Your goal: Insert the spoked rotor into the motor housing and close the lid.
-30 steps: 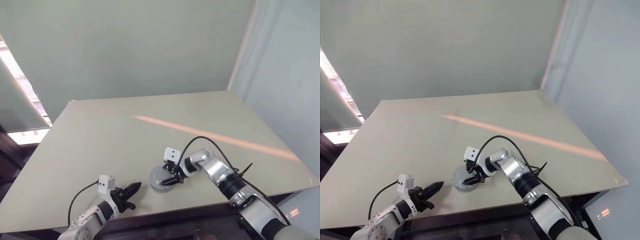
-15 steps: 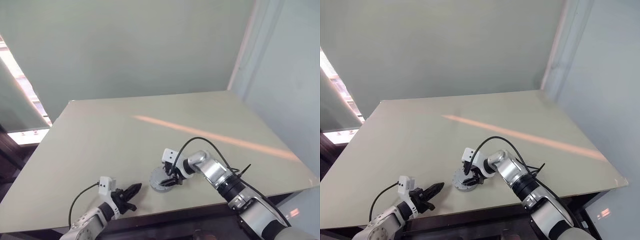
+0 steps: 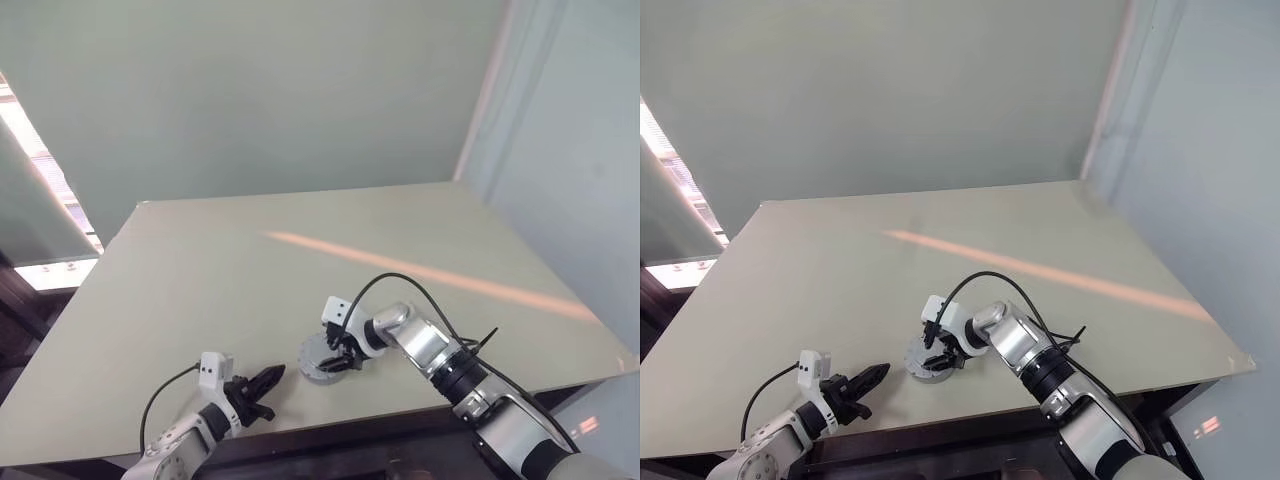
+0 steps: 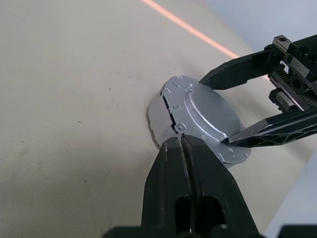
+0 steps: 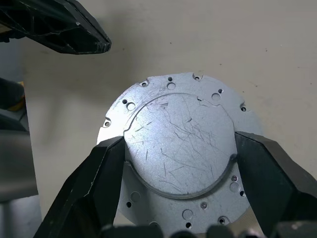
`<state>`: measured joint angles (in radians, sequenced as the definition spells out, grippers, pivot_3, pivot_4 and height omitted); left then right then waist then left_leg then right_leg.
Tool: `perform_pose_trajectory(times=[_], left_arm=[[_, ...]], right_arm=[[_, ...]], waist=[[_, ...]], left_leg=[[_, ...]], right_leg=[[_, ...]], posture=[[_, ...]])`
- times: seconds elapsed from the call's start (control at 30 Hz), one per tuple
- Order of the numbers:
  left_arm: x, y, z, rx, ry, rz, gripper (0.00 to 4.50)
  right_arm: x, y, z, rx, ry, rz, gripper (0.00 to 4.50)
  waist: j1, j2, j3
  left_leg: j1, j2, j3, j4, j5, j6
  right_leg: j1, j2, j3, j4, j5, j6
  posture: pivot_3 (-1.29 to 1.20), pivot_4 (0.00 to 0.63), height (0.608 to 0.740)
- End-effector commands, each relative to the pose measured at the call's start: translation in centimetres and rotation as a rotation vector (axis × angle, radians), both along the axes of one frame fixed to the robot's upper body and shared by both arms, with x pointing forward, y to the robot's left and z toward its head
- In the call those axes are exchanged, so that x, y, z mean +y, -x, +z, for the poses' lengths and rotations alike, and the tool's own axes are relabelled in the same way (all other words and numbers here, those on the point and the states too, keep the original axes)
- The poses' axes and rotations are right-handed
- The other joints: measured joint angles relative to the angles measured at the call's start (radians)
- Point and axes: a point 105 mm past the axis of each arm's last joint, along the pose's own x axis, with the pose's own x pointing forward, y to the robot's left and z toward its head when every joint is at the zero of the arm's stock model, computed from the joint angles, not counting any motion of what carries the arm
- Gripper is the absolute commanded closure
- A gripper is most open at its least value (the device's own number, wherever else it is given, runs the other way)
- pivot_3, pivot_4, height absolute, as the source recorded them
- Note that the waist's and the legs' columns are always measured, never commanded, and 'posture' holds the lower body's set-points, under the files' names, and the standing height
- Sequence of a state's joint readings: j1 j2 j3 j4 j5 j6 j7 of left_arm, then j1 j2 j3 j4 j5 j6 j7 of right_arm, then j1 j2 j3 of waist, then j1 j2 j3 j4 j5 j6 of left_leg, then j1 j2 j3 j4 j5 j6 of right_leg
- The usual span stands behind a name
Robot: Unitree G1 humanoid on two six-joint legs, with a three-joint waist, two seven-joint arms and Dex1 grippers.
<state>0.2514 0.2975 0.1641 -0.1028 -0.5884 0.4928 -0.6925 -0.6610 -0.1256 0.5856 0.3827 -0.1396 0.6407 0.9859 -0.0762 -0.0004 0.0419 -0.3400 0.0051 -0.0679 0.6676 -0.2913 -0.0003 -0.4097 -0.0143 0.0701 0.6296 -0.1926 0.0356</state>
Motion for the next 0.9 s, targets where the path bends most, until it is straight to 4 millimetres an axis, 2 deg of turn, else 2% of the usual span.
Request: perform_pose_trajectory(times=[0.03,0.47,0.9], left_arm=[[-0.1,-0.3,0.7,-0.037,0.0,0.0,4.5],[-0.1,-0.3,0.8,-0.044,-0.009,-0.004,4.5],[-0.2,-0.7,0.8,-0.05,-0.017,-0.01,4.5]], right_arm=[[-0.6,0.6,-1.6,0.019,0.089,0.003,1.28],[-1.1,0.8,-2.4,0.006,0.166,0.046,1.28],[-1.1,0.6,-2.6,0.083,0.152,-0.028,1.28]], waist=[[0.0,0.0,-0.001],[-0.009,0.001,-0.002],[-0.009,0.002,-0.004]], left_leg=[[0.0,0.0,0.0,0.0,0.0,0.0],[0.001,0.0,0.0,0.0,0.0,0.0],[0.001,0.0,0.0,-0.001,0.0,0.0]], right_leg=[[0.0,0.0,0.0,0.0,0.0,0.0],[0.0,0.0,0.0,0.0,0.0,0.0],[0.0,0.0,-0.001,-0.001,0.0,0.0]], posture=[[0.0,0.0,0.74],[0.0,0.0,0.74],[0.0,0.0,0.74]])
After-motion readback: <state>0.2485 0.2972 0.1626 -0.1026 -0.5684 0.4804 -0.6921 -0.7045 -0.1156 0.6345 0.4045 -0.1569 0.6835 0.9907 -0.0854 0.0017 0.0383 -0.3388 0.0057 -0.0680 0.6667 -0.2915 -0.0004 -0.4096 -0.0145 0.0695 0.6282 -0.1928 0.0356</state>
